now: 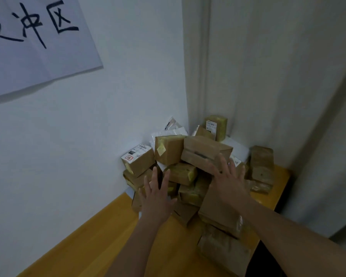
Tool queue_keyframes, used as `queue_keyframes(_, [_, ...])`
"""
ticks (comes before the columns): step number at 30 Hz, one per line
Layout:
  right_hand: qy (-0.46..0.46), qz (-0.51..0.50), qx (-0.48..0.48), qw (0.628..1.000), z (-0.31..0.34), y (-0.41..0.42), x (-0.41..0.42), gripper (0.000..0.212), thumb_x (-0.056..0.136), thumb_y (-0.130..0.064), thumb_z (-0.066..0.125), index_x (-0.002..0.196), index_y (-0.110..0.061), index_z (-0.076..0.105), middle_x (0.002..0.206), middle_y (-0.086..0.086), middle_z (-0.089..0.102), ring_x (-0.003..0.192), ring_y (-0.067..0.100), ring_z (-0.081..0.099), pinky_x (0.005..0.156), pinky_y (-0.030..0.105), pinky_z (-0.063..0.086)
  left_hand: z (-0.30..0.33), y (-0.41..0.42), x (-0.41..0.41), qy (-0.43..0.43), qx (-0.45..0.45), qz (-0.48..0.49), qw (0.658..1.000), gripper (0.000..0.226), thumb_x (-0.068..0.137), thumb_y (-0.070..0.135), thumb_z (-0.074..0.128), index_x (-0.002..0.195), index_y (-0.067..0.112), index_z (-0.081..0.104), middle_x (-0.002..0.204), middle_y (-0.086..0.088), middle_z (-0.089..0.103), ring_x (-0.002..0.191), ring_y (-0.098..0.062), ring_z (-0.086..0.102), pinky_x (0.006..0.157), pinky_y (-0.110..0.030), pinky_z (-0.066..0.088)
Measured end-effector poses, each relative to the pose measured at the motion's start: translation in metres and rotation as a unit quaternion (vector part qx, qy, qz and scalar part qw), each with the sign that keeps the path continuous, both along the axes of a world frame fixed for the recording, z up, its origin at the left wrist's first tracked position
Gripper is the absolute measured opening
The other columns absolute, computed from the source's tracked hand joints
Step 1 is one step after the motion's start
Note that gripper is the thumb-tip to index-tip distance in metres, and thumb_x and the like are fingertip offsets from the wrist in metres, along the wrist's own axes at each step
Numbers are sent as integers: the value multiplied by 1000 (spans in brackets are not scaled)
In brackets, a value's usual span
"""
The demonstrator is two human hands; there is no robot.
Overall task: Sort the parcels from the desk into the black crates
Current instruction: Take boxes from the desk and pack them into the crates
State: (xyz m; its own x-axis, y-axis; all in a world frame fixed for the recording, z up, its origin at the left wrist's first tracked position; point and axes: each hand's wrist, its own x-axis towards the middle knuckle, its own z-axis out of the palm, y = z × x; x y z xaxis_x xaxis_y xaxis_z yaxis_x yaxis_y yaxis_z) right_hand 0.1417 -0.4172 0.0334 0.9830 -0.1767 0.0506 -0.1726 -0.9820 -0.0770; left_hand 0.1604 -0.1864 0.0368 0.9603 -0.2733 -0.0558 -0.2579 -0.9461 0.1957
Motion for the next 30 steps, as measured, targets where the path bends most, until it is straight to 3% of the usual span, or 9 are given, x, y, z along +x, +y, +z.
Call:
queue_keyframes(3, [8,6,-27,1000,1,-11,30,92,94,-48,58,155,-39,-9,164,12,-9,150,41,-2,114,68,9,1,-11,16,9,2,3,1000,90,95,51,52,152,39,-16,159,-3,-31,149,-37,-16,119,-58,9])
queue_keyframes(6, [21,7,-43,999,-1,-16,56,110,75,-54,78,157,-35,6,162,18,14,145,48,19,109,74,21,-1,-19,32,7,18,22,1000,94,94,51,54,151,40,-19,159,-3,-31,149,-37,-14,118,-59,12])
queue_keyframes(10, [45,46,-22,998,-13,-31,89,105,82,-58,68,155,-40,-6,163,11,-4,146,42,10,114,69,11,0,-32,59,26,36,68,997,93,94,52,54,151,41,-20,158,-3,-32,149,-39,-13,118,-60,11])
queue_keyframes(16, [84,87,-25,992,-14,-49,129,105,78,-59,71,155,-36,4,162,10,2,142,38,19,112,64,22,7,-78,95,56,25,93,994,89,98,37,54,152,40,-16,160,-3,-29,148,-39,-16,118,-60,9])
queue_keyframes(20, [69,98,-76,990,-19,-53,141,110,77,-44,77,155,-34,1,157,10,12,138,36,25,109,62,28,2,-98,105,70,40,95,992,91,96,36,57,153,41,-14,160,-2,-29,148,-38,-14,118,-59,10])
queue_keyframes(23, [72,96,-97,988,-17,-54,142,104,82,-28,71,156,-33,-3,156,11,13,139,37,22,108,59,32,-2,-98,109,90,55,104,989,92,96,31,59,153,41,-13,159,-2,-29,148,-39,-13,118,-61,12])
queue_keyframes(27, [55,99,-74,991,-18,-64,141,102,79,-22,73,153,-33,4,151,11,18,134,37,24,92,43,49,11,-93,114,107,49,108,987,89,96,26,57,154,39,-10,159,-3,-29,148,-40,-15,117,-62,11])
queue_keyframes(30, [38,99,-27,994,-5,-66,144,95,84,-25,70,153,-31,6,149,11,22,134,38,26,88,36,52,28,-89,119,102,16,119,988,89,95,27,59,154,38,-6,160,-6,-26,148,-41,-13,118,-61,12])
